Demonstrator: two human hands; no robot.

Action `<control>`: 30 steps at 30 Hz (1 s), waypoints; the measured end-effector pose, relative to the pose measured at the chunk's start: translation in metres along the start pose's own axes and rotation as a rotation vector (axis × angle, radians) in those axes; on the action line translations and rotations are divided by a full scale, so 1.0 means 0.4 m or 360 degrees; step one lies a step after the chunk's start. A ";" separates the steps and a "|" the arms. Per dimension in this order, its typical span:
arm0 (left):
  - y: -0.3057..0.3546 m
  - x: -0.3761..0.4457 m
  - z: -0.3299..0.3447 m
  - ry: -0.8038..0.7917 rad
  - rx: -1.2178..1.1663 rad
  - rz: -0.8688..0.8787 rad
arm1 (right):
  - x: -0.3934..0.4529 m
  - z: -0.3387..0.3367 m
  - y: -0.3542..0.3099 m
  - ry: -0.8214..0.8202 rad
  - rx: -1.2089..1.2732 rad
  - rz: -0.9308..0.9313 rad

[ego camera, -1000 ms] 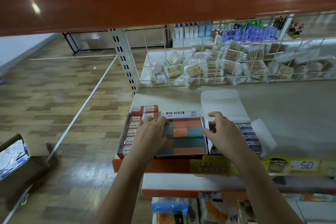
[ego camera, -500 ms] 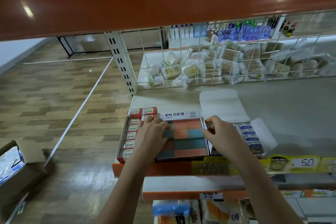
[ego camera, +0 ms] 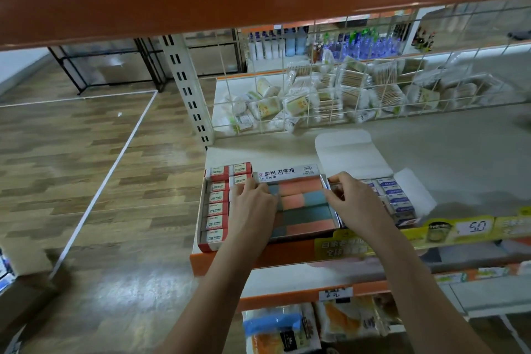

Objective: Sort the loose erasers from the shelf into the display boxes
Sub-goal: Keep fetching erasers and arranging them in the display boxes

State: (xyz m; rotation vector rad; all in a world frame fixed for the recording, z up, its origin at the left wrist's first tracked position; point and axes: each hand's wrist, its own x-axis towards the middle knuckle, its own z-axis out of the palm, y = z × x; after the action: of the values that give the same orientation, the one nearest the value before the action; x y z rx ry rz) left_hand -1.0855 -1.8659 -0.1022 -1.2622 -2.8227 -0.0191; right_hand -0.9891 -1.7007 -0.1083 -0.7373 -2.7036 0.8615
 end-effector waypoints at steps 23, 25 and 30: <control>0.922 0.254 -0.041 0.0011 -0.0475 0.0746 | -0.258 -0.580 0.630 0.0302 -0.0504 0.0370; 1.015 0.276 -0.029 -0.0038 -0.0467 0.0784 | -0.277 -0.623 0.701 0.0355 -0.0488 0.0443; 1.166 0.368 0.001 -0.0036 -0.0433 0.0781 | -0.250 -0.715 0.851 0.0347 -0.0486 0.0547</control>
State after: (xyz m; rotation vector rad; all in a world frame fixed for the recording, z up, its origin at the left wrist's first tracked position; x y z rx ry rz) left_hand -0.8362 -1.4452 -0.0993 -1.9874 -2.5064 -0.3797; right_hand -0.6717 -1.3748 -0.0821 -1.3064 -2.5758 0.3967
